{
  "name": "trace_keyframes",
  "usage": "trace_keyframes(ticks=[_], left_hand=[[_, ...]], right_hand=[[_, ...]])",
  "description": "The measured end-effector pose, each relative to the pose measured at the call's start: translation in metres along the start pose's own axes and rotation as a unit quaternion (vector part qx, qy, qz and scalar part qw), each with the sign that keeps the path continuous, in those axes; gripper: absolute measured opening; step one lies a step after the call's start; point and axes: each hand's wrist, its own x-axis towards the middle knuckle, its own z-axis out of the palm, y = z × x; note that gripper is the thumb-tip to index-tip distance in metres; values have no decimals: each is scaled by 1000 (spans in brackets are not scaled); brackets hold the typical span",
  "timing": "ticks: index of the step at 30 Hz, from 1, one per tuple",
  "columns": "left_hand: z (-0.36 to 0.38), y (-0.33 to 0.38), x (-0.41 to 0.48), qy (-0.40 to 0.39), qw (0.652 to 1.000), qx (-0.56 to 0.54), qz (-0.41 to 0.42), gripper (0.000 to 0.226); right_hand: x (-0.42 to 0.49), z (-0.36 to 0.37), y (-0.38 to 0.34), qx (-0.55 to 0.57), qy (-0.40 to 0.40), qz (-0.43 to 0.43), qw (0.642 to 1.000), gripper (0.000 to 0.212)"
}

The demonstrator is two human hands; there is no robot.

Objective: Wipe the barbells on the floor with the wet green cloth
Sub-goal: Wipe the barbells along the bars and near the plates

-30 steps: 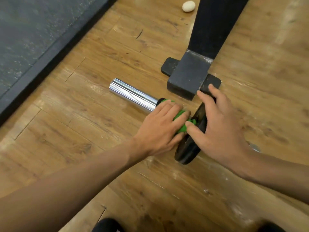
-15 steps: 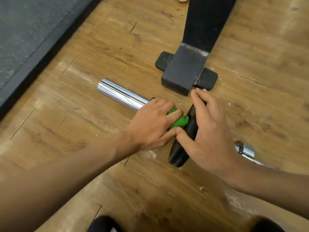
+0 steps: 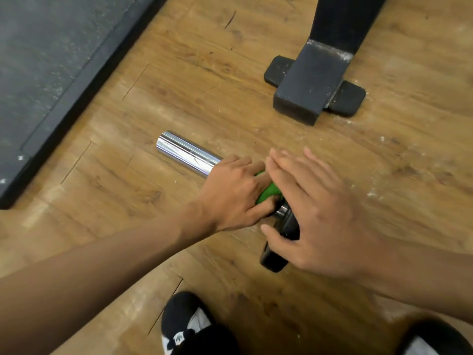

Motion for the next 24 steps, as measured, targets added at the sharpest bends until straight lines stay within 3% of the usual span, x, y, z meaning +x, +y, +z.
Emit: trace_keyframes(ticks=[6,12,18,21,24], left_hand=[[-14,-15,-35,-37,998,22,-48,38],[-25,-33,-63,-36,988,73,-130,41],[6,44,-77,-49,998,20,-31,55],[10,25,-80,-58,996,52,42,57],[2,-22,-74,-67,988,106,94,60]], right_hand=[[-23,6,-14,-30,-18,-88,995,98],[-32,11,-23,12,-22,-103,994,107],[-34,10,-19,60,-51,9,997,132],[-35,5,-15,90,-66,91,990,132],[-34,-5,-7,111,-42,126,985,118]])
